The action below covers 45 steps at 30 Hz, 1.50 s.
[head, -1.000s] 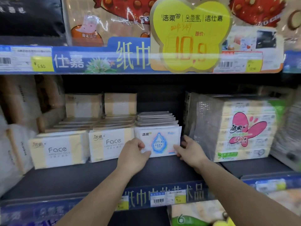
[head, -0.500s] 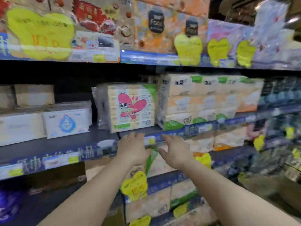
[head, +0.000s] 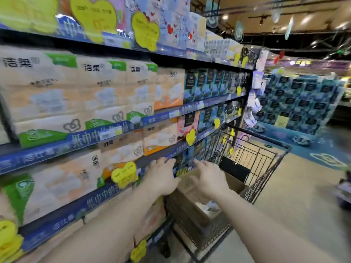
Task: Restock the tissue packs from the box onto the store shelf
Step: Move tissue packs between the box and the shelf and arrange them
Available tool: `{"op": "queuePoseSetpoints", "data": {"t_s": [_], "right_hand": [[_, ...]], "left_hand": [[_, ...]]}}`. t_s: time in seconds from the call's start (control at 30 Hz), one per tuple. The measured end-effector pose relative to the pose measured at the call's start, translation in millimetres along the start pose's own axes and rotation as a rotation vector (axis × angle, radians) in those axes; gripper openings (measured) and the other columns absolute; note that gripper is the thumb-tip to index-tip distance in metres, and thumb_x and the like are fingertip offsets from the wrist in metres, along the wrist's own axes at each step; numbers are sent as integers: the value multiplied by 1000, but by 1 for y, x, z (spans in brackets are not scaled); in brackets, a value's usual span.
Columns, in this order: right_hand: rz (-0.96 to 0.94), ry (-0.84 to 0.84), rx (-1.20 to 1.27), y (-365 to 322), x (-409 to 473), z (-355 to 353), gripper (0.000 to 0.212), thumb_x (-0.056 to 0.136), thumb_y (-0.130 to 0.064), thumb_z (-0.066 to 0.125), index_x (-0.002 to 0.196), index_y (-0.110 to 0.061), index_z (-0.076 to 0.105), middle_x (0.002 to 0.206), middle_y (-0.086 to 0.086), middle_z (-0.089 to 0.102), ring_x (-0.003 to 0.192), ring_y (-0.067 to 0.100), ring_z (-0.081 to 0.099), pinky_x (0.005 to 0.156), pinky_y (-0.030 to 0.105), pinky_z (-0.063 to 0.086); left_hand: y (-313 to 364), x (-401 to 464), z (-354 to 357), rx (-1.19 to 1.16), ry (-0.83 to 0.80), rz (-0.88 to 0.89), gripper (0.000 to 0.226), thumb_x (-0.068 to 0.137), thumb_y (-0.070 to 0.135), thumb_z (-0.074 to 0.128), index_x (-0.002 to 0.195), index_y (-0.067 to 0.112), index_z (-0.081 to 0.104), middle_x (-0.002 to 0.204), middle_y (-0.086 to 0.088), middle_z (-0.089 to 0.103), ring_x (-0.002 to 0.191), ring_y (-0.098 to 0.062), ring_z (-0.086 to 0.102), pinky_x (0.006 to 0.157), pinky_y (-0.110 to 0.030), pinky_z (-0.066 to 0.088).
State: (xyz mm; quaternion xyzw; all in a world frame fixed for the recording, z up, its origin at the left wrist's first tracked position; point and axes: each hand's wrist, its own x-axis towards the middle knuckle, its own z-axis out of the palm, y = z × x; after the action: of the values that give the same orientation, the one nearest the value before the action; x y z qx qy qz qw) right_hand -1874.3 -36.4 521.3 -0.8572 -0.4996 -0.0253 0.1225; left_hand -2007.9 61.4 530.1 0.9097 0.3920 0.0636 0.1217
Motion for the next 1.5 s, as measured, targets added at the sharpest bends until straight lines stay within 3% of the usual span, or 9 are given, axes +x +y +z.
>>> {"op": "queuePoseSetpoints", "data": {"t_s": [0.2,0.57,0.83,0.97,1.07,1.17,1.3,1.4,1.5], "right_hand": [[71,-7,-59,78,80,25,61,93,-46,48,148,-29,27,149,3,38,139,27,30,112,43,32],[203,-326,-102,219,245,114,71,83,-27,61,146,-30,29,131,7,52,117,30,50,90,41,51],[194,-634,-69,340,332,220,45,92,-30,55,133,-19,44,125,7,59,112,27,58,91,33,48],[97,-805,-97,398,375,288,37,96,-33,46,126,-13,48,124,10,59,113,26,57,90,28,43],[80,-923,-77,431,388,332,37,98,-30,44,127,-9,52,126,13,58,117,28,54,97,29,39],[97,-998,-51,455,391,378,35,96,-26,49,121,-3,58,123,19,61,115,34,56,94,32,42],[119,-1100,-38,474,383,421,49,97,-30,50,135,-1,47,135,23,52,124,35,50,98,33,39],[134,-1163,30,483,376,444,49,97,-31,51,138,-5,43,133,20,54,120,36,52,95,35,42],[107,-1228,18,485,373,456,52,97,-32,51,139,-4,39,132,19,53,116,36,54,89,37,47]], "left_hand": [[40,117,51,-65,-122,29,72,89,53,52,150,34,18,157,1,17,144,-30,16,115,-50,24],[52,307,147,-155,-348,-28,71,89,54,52,149,32,20,155,-3,21,141,-31,23,110,-48,33],[60,361,258,-355,-439,-370,69,91,44,57,149,23,27,155,-12,25,140,-29,31,108,-31,33],[82,381,334,-547,-498,-626,59,91,26,60,144,15,36,145,-9,43,129,-26,46,100,-27,39],[104,389,400,-660,-596,-753,42,88,29,61,126,12,54,128,-7,58,117,-29,56,95,-33,48],[128,394,450,-716,-638,-836,47,93,29,57,136,14,43,134,-4,51,119,-25,53,93,-27,44],[150,402,498,-811,-637,-863,44,90,26,60,131,15,48,131,-8,56,117,-28,55,96,-35,46],[161,404,536,-884,-616,-911,56,87,27,62,139,16,44,137,-9,52,124,-29,51,104,-41,43],[165,403,567,-936,-649,-956,73,86,36,63,147,12,30,147,-11,42,132,-28,44,112,-33,34]]}}
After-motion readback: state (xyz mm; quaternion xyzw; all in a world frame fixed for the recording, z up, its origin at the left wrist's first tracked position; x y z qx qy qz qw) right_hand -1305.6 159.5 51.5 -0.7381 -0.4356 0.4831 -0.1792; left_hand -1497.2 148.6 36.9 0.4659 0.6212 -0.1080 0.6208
